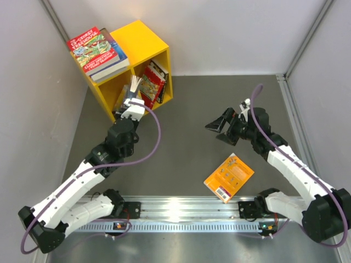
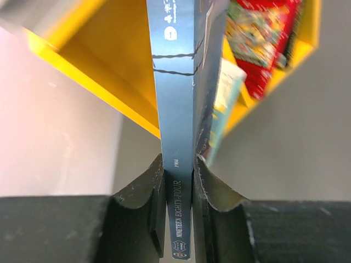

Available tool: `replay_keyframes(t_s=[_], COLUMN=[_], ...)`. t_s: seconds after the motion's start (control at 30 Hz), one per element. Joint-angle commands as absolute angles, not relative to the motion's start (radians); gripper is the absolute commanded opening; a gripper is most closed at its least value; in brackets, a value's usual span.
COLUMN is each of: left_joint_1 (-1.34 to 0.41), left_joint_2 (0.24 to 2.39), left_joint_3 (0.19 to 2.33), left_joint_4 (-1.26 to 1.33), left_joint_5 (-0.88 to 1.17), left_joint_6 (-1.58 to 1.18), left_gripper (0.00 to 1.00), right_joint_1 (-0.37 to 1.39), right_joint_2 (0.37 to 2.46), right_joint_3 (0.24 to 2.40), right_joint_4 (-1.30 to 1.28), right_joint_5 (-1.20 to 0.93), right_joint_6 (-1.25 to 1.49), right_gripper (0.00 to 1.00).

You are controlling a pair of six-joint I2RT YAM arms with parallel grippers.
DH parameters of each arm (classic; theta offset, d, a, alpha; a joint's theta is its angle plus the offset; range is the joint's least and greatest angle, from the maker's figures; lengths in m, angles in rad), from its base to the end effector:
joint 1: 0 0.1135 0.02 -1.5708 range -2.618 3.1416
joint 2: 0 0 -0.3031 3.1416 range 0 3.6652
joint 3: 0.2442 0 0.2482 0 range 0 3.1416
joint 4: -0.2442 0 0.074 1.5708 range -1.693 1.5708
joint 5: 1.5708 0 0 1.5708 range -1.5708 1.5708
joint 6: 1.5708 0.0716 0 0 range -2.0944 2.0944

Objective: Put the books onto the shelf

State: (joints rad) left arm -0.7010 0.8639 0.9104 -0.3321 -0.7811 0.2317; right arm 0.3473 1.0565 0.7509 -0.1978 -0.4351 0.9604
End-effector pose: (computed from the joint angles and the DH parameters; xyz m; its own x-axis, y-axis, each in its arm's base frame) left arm 0.1706 -0.0780 0.3799 -0.2229 0.4015 -0.8883 -0.0072 0.9105 0.4134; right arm 0.2157 0.1102 0.2951 -0.7974 0.5016 -0.3355 -0.0042 0.5513 0.8343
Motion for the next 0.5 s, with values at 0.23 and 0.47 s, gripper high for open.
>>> replay_keyframes(t_s=[0.23, 0.47], left_joint_1=[-0.681, -0.547], left_joint_2=[0.864, 0.925], left_joint_3=[0.792, 0.681], left_joint_4=[0.308, 0.56], left_joint_5=[-0.914, -0.858], left_joint_6=[0.529, 0.557], left_gripper=[0.0, 0.0], right_joint_1=[0.333, 0.333], right_joint_2=[1.083, 1.124], right_joint_3=[0.807, 0.83], right_joint_4=[-0.236, -0.262], right_joint_5=[-0.434, -0.443], right_joint_6=[0.936, 0.919], right_gripper=[1.0, 1.0])
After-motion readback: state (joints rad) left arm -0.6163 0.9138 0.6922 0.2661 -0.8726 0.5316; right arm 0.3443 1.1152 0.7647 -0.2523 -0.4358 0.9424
